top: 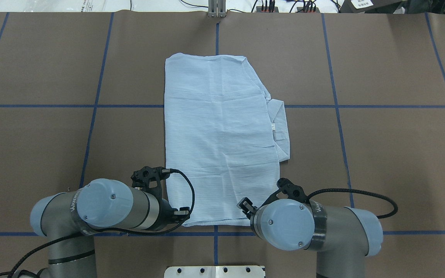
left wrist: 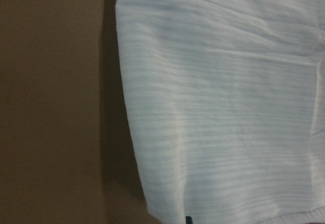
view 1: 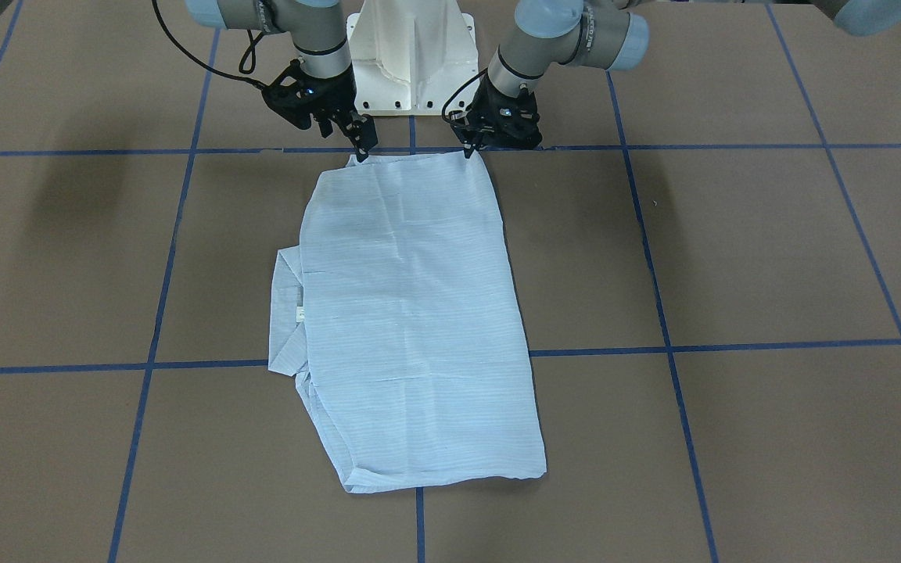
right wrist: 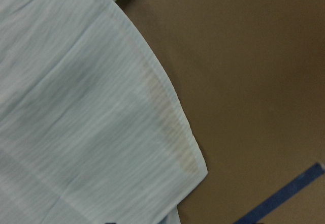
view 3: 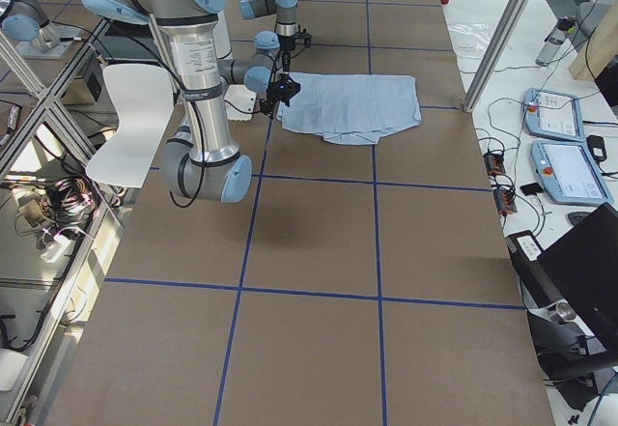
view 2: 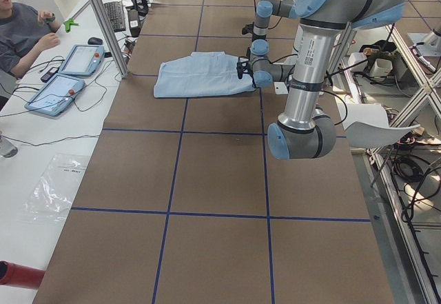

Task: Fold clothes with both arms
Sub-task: 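Grasp the near shirt corner with the right gripper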

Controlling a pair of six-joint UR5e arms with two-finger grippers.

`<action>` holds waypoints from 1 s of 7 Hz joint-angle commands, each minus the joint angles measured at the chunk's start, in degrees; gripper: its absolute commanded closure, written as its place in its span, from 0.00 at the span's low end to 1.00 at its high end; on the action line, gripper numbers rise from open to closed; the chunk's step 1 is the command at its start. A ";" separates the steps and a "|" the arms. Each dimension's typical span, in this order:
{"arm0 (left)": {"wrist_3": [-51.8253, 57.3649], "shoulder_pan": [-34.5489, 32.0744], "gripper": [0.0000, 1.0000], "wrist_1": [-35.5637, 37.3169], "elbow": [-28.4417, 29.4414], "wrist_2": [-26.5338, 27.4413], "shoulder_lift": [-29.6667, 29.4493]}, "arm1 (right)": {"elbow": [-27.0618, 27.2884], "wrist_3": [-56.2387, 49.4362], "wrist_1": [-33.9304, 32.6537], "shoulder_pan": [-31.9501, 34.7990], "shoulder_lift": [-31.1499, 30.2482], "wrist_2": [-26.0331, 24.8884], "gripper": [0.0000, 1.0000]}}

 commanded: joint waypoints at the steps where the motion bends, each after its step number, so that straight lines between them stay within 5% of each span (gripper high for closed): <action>1: -0.08 0.06 1.00 0.00 -0.28 0.00 -0.07 | -1.34 3.96 0.05 -0.43 1.12 -2.48 0.08; 7: -0.08 0.06 1.00 0.00 -0.72 0.00 -0.07 | -5.38 5.02 0.22 -0.52 3.31 -4.15 0.08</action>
